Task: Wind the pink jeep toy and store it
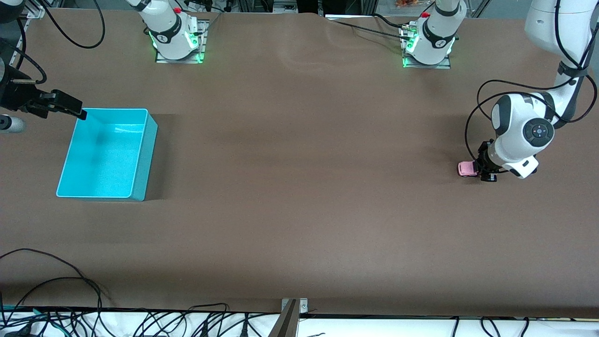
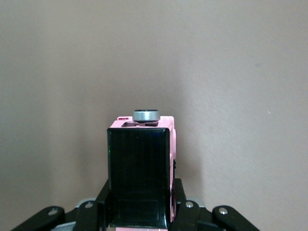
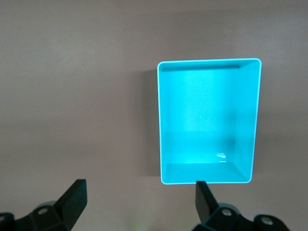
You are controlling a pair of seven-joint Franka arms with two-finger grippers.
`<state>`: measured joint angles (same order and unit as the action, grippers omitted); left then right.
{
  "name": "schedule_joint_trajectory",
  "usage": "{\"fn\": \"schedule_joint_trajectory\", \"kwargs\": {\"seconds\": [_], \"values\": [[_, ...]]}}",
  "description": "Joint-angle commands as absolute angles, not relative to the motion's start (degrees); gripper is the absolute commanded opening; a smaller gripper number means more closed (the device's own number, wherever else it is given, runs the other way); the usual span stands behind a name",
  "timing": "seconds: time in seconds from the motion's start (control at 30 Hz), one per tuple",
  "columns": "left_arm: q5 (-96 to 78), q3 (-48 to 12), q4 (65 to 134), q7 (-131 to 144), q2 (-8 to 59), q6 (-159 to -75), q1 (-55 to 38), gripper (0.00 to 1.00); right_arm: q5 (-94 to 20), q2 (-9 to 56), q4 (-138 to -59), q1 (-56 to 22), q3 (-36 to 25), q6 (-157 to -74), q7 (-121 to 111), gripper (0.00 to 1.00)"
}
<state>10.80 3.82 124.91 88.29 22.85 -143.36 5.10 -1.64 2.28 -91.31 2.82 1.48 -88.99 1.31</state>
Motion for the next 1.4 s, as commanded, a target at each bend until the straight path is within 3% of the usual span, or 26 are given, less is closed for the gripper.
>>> {"fn": "schedule_joint_trajectory", "kwargs": {"seconds": [0.0,0.67,1.37], "values": [[9.0,1.1,119.0,88.7,23.8,-136.1,5.1,0.12,-1.5,2.7,-90.1,2.6,1.6,-88.6,1.6,1.00],[1.1,-10.1,118.7,96.0,24.2,-136.2,5.0,0.12,-1.5,2.7,-90.1,2.6,1.6,-88.5,1.6,1.00],[2.2,-11.9,119.4,99.6,28.2,-142.2,4.0,0.12,-1.5,2.7,-90.1,2.6,1.6,-88.5,1.6,1.00]]}}
